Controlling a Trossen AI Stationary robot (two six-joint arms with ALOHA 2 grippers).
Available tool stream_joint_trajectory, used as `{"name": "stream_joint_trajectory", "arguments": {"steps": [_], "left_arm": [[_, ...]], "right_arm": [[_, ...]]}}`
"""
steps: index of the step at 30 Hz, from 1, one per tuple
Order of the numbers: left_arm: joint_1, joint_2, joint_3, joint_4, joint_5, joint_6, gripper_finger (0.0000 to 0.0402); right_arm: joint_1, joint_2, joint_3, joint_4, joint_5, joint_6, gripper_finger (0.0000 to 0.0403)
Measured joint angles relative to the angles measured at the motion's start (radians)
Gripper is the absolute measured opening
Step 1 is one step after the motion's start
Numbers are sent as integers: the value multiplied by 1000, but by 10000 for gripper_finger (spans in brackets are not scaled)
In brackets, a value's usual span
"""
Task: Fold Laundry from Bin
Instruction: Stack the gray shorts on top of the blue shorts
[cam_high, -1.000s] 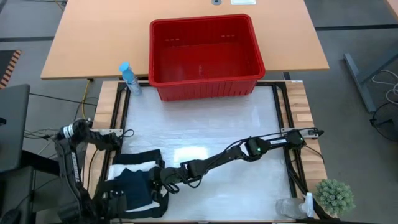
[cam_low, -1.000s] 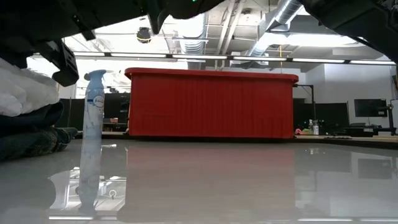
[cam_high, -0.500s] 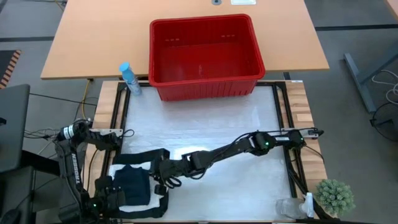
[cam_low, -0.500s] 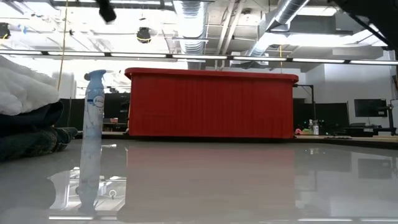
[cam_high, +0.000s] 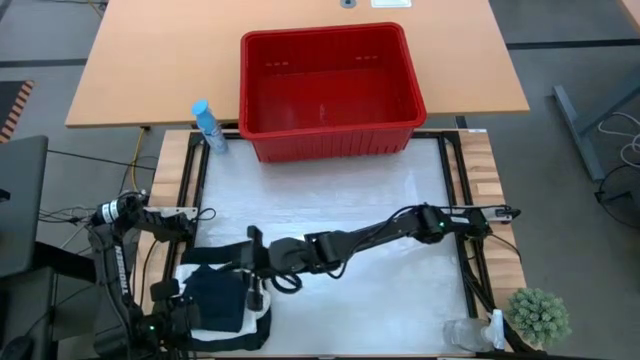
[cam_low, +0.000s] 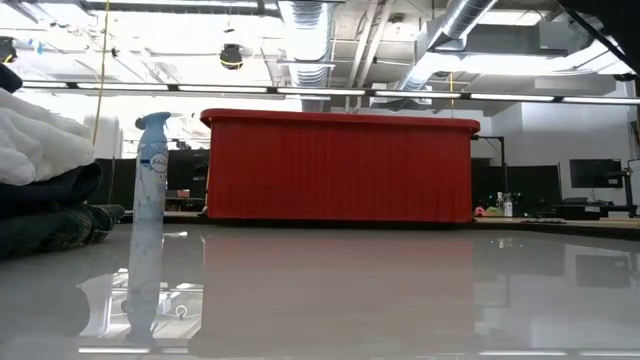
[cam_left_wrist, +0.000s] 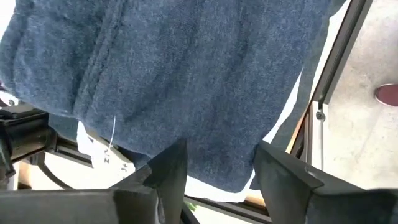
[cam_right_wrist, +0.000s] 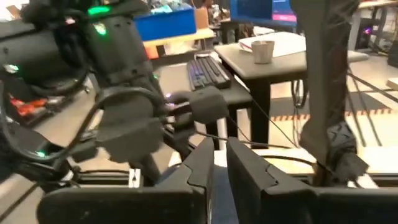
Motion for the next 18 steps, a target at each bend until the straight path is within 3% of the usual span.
{"name": "stream_joint_trajectory", "arguments": {"steps": [5,13,18], "left_arm": [[0,0,0,1,-6,4,170],[1,-1,0,2,-19,0,170],[1,-1,0,2,-19,-2,170]], "right_arm": [[1,12,-15,13,-7,22,69],[2,167,1,324,-130,90,69],[-2,203,7,397,-134,109,69]]}}
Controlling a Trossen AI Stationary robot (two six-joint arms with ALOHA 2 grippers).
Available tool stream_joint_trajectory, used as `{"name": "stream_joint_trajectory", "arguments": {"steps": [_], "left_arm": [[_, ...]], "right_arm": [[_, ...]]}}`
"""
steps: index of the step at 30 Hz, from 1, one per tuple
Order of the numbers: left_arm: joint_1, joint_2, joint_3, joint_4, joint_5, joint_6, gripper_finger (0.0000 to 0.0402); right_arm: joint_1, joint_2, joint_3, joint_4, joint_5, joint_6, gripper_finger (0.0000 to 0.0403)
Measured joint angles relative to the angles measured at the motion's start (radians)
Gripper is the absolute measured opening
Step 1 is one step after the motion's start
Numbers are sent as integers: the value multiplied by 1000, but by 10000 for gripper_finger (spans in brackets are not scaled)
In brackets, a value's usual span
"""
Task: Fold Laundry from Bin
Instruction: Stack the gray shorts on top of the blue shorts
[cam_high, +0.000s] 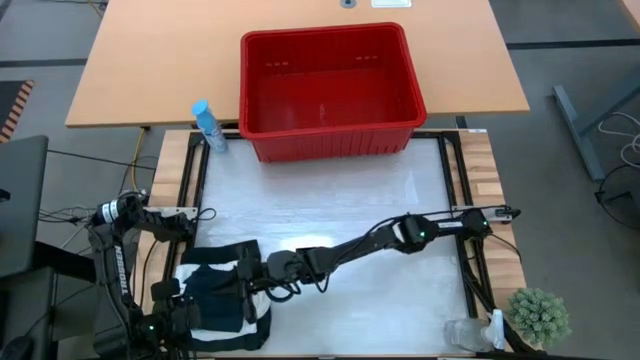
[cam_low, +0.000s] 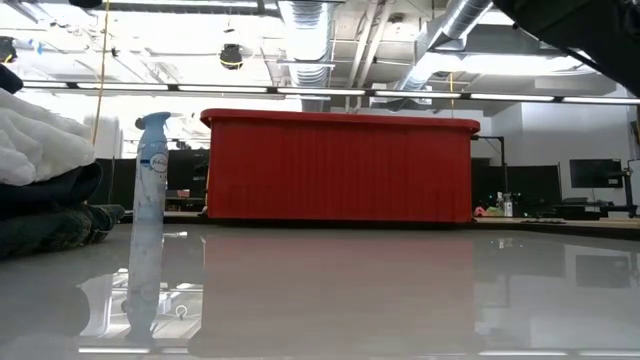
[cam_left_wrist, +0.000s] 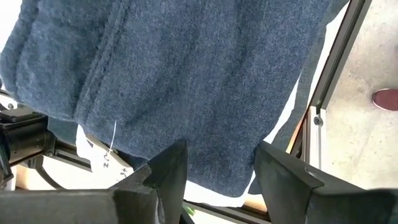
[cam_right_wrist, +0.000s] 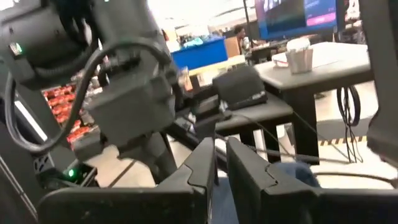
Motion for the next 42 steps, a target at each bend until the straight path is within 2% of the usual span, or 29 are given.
{"name": "stream_joint_trajectory", "arguments": {"steps": [9,14,18,24,26,29,31,34,37,42], "left_arm": [[20,-11,10,-1,43,29,170],[40,-21,21,-37,117,25,175],[43,-24,44,-12,69,35,176],[53,-24,115,-34,77,54,176],[52,-29,155,-35,-14,35,176],[45,-34,181,-35,-288,-17,176],[39,-31,164,-34,-419,-20,176],[26,-29,92,-36,-559,-70,176],[1,-29,7,-35,-629,-183,176],[-73,-28,-115,-36,-621,-411,176]], "right_arm": [[-7,55,2,-10,-40,37,69],[-7,83,3,-35,-71,72,69],[-10,88,2,-50,-81,72,69],[-12,88,3,-59,-82,72,69],[-12,88,3,-58,-82,71,69],[-14,88,3,-61,-82,72,69],[-16,88,3,-61,-82,72,69],[-20,88,3,-60,-93,79,69],[-21,88,3,-66,-123,84,69],[-20,88,3,-91,-132,105,69]]}}
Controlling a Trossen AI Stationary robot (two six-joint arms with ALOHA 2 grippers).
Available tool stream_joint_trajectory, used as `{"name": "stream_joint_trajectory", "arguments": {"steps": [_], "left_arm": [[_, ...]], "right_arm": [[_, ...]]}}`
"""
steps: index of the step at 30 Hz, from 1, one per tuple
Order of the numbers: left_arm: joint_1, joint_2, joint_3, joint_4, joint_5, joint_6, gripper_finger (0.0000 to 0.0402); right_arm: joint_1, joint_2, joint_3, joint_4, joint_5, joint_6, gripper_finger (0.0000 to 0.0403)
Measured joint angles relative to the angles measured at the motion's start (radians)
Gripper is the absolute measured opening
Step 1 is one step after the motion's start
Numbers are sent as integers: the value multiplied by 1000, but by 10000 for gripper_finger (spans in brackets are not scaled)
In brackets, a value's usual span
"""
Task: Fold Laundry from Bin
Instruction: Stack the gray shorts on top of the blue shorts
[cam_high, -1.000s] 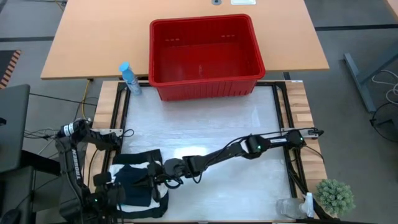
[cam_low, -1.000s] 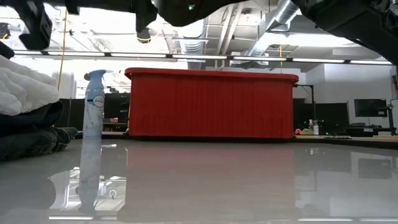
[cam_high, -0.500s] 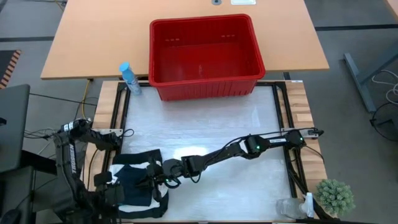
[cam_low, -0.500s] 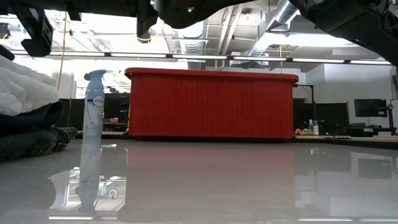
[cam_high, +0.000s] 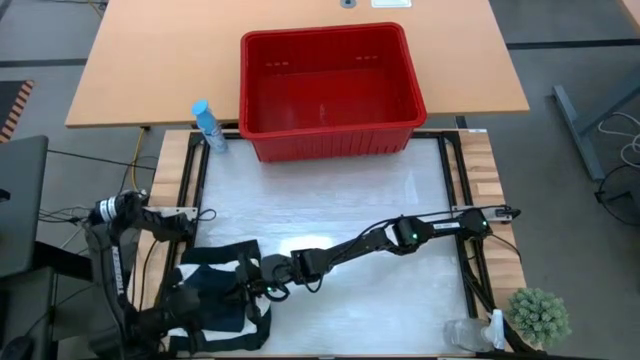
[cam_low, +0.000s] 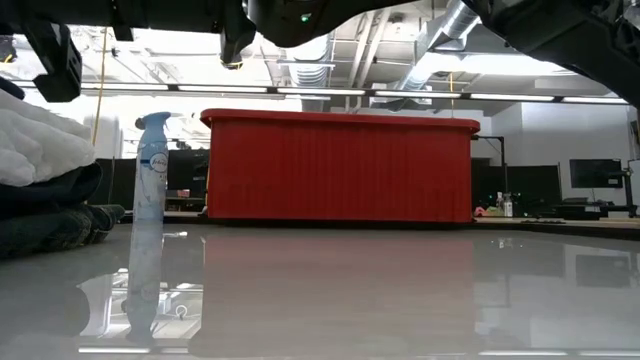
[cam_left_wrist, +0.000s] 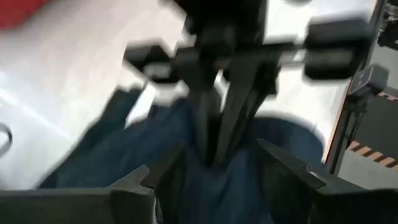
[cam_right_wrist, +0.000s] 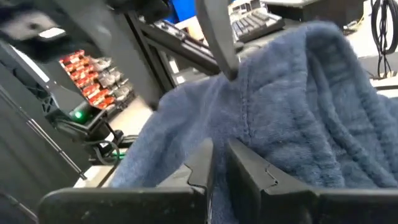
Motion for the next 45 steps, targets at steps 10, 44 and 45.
{"name": "stream_joint_trajectory", "arguments": {"steps": [10,44,45], "left_arm": [[-71,-8,-271,-1,72,-307,176],[139,-220,-27,1,243,85,0],[139,-231,-17,0,232,88,0]], "right_arm": [[-13,-1,1,-23,0,2,69],[73,-348,-105,-505,40,-184,21],[80,-342,-115,-507,48,-177,15]]}}
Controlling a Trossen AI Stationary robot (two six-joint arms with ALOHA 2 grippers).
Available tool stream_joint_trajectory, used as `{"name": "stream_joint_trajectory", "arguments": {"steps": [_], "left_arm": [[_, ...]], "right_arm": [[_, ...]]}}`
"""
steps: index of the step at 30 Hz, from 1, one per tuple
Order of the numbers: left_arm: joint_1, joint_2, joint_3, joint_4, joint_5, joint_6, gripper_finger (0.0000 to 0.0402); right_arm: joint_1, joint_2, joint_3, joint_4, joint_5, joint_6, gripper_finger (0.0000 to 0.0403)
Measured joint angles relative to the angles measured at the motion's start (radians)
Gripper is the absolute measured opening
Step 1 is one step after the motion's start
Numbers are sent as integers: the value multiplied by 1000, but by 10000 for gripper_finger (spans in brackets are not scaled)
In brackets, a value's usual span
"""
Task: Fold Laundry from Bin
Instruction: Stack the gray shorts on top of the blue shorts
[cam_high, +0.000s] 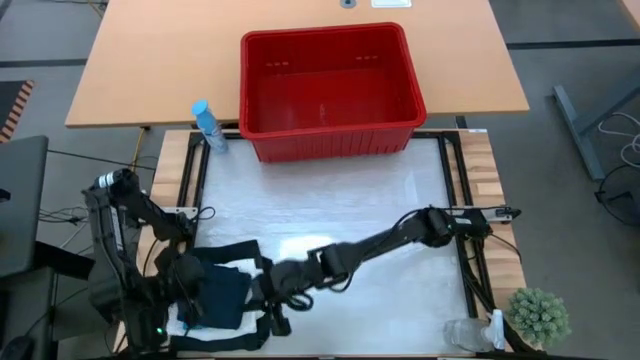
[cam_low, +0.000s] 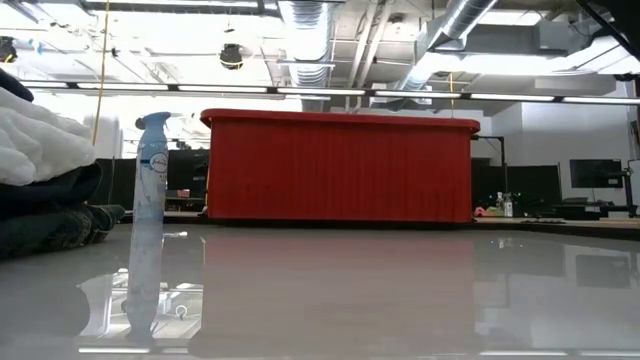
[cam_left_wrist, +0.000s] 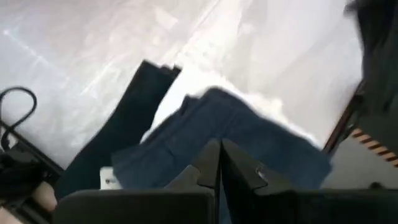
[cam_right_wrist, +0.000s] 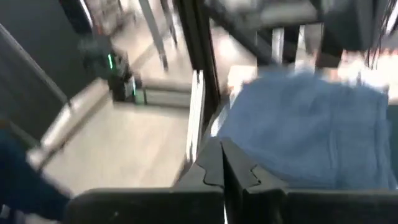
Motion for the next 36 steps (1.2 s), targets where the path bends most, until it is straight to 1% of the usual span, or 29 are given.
{"name": "stream_joint_trajectory", "arguments": {"steps": [4,6,8,12,20,25,30,32,35,36], "left_arm": [[0,-42,19,0,-45,22,0],[0,-57,19,-1,-61,22,0],[1,-61,19,-1,-70,22,0],[3,-59,13,0,-71,42,0],[14,-58,-10,0,-72,27,0],[14,-58,-10,0,-72,34,0],[14,-58,-10,0,-55,19,0],[14,-58,-10,0,-27,6,0],[12,-54,-11,0,51,30,0],[7,-48,-13,3,60,40,0]], "right_arm": [[2,51,2,173,34,17,19],[-3,88,3,299,40,40,18],[-3,106,1,326,47,72,17],[-5,134,2,343,90,72,16],[-68,232,2,451,70,156,14],[-69,296,4,410,29,245,14],[-71,314,6,291,10,281,14],[-73,312,8,256,8,281,14],[-74,309,12,244,3,274,14],[-74,309,20,236,3,268,14]]}}
